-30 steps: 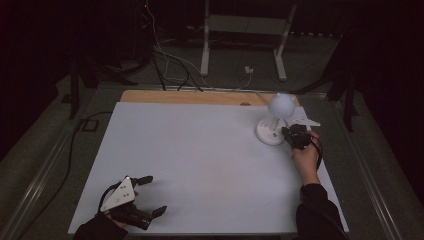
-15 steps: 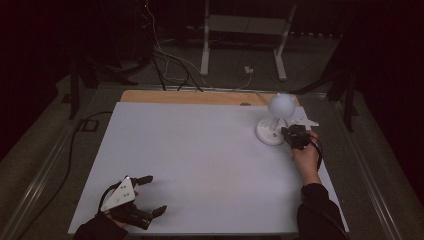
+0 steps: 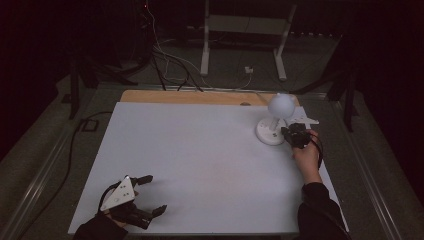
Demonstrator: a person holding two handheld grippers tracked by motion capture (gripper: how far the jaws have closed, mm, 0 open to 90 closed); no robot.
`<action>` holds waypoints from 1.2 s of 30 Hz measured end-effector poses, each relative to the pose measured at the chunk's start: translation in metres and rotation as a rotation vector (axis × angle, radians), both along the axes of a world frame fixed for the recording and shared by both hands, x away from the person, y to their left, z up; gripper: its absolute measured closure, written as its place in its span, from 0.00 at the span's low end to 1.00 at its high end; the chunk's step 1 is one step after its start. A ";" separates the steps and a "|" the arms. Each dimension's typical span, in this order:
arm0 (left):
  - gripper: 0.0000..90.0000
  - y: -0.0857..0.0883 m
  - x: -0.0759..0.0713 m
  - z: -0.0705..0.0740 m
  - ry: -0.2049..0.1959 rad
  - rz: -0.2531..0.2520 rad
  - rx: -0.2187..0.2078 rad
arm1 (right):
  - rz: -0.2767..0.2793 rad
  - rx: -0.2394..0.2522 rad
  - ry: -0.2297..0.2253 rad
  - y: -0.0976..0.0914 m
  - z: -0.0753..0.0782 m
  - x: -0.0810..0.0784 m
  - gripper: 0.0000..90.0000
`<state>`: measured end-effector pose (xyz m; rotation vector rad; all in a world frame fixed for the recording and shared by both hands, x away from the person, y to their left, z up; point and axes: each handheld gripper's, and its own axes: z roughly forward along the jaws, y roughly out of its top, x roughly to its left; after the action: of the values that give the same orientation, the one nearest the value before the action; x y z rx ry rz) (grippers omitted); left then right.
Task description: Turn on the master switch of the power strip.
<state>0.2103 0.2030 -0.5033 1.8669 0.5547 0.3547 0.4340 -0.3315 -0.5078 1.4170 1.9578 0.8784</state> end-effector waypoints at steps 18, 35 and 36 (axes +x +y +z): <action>0.00 0.000 0.000 0.000 0.000 0.004 0.002 | -0.027 0.008 0.015 -0.004 0.012 0.002 0.85; 0.00 0.002 0.000 0.001 -0.003 0.004 -0.015 | 0.029 0.027 -0.003 -0.002 0.020 -0.007 0.30; 0.00 0.002 0.000 0.001 -0.002 0.006 -0.008 | 0.044 0.037 -0.002 -0.003 0.021 -0.009 0.25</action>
<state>0.2101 0.2046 -0.5028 1.8577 0.5602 0.3581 0.4255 -0.3343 -0.4870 1.3984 1.9872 0.9403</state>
